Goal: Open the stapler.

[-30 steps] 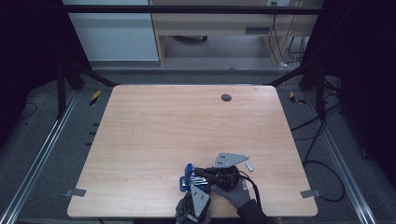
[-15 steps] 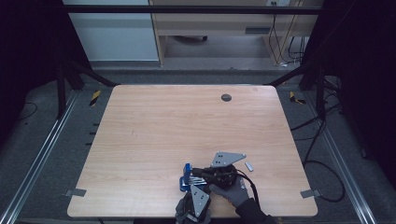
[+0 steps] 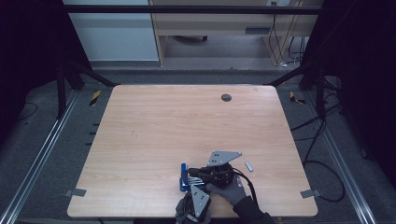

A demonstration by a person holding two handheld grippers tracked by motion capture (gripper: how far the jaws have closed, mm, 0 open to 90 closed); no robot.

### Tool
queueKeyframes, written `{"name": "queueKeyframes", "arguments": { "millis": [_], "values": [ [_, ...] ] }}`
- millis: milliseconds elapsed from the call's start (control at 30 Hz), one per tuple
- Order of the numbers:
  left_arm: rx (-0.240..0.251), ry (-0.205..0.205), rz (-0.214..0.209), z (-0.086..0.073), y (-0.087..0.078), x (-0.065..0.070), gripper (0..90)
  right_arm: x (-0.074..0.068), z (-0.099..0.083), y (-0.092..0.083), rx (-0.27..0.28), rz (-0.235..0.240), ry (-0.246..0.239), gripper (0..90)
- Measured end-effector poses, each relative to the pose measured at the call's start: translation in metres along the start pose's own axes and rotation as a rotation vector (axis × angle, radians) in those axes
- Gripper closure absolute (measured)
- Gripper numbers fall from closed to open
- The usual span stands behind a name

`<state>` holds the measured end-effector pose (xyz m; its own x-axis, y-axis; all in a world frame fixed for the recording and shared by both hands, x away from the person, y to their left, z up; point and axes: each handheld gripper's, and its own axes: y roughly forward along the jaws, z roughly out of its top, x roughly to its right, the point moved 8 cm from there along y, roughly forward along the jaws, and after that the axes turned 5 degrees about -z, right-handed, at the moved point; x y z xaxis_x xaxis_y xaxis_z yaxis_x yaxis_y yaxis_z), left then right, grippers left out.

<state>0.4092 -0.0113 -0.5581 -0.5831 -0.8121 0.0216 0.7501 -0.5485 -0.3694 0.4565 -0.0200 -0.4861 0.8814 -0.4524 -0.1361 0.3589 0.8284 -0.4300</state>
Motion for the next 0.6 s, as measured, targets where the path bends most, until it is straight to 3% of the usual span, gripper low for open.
{"name": "queueKeyframes", "arguments": {
  "millis": [600],
  "values": [
    [0.002, -0.001, 0.001, -0.0001, 0.0, 0.0002, 90.0, -0.0021, 0.0033, 0.0092, -0.013, 0.05, -0.001, 90.0]
  ]
}}
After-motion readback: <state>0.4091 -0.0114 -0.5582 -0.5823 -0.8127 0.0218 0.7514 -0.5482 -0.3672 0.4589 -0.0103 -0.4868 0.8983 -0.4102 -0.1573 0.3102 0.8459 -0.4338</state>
